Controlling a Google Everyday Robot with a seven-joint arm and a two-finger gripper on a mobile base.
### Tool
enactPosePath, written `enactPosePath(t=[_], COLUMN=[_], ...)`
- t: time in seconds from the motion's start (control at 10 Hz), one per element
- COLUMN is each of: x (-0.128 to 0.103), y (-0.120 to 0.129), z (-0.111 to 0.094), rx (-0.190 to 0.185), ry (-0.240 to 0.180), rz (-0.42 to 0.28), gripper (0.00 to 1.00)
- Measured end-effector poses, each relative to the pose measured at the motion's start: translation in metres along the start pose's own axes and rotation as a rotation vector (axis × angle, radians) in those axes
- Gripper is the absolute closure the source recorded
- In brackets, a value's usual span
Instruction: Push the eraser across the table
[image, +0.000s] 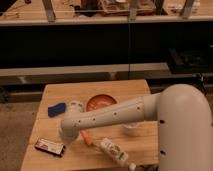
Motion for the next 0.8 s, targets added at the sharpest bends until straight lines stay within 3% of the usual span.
enactPosePath(t=[0.4, 0.8], x=[0.005, 0.004], y=[0.005, 0.013], z=[0.000, 0.003], rx=[0.013, 0.013], ry=[0.002, -0.047], rz=[0.011, 0.013], gripper=[0.97, 1.00])
